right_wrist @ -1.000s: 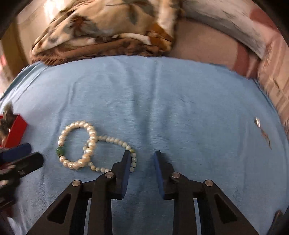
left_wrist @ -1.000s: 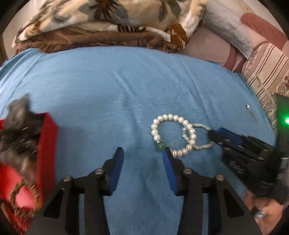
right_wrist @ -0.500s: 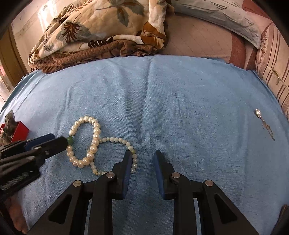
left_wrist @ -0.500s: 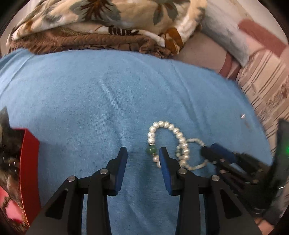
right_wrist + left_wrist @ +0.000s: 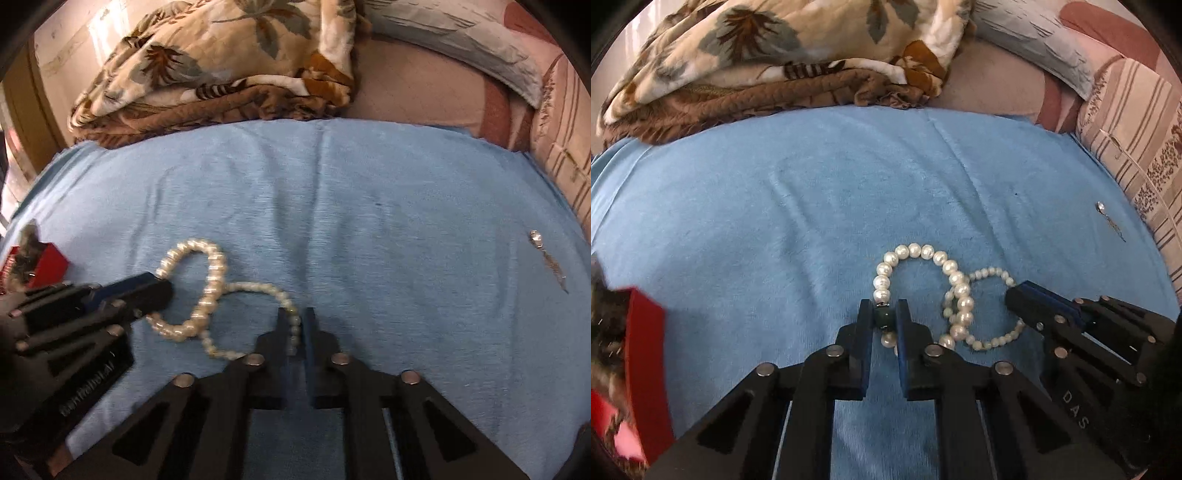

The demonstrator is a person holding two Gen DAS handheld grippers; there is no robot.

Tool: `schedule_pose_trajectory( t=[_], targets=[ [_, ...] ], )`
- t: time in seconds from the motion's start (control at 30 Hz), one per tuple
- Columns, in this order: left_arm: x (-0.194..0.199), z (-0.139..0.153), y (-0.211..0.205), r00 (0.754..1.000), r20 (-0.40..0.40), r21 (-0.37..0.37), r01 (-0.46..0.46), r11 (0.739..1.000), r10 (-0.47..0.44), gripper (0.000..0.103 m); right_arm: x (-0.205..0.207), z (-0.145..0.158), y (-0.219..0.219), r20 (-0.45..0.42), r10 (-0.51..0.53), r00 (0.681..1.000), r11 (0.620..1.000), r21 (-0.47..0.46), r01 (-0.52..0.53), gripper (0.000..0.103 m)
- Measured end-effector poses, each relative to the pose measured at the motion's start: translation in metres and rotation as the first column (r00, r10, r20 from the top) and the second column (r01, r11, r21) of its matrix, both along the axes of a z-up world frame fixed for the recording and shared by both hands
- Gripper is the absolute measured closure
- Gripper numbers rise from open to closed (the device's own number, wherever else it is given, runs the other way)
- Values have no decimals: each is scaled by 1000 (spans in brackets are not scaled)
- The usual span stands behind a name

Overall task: Organize jewelry
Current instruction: 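Grasp green-bead pearl bracelet with left tool while right tool grasps plain pearl bracelet, then lift both pearl bracelets and carry them toward the red tray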

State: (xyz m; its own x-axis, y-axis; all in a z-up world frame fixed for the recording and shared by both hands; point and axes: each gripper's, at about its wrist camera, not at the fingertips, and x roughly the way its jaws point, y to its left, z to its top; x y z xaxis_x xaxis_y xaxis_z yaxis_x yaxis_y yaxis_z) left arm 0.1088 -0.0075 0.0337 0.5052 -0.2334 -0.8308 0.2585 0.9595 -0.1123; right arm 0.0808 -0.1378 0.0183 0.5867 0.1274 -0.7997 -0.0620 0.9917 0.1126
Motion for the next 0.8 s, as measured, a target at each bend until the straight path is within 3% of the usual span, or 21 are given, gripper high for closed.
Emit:
schedule_pose_trajectory(
  t=[0.2,0.5,0.8],
  targets=[
    [-42,38,17,998,68,-16,2,1000,0,92,-9,18,6,62,26,998,998,50,-29,96],
    [-127,78,40,989,147,17,30,999,-33,92,-40,46,16,163,-6,987,1000,8,5,96],
    [-193,98,106,985,159,-33,-66,997,70,92,-102,62,48,202,17,979,1000,-3,-17,96]
  ],
)
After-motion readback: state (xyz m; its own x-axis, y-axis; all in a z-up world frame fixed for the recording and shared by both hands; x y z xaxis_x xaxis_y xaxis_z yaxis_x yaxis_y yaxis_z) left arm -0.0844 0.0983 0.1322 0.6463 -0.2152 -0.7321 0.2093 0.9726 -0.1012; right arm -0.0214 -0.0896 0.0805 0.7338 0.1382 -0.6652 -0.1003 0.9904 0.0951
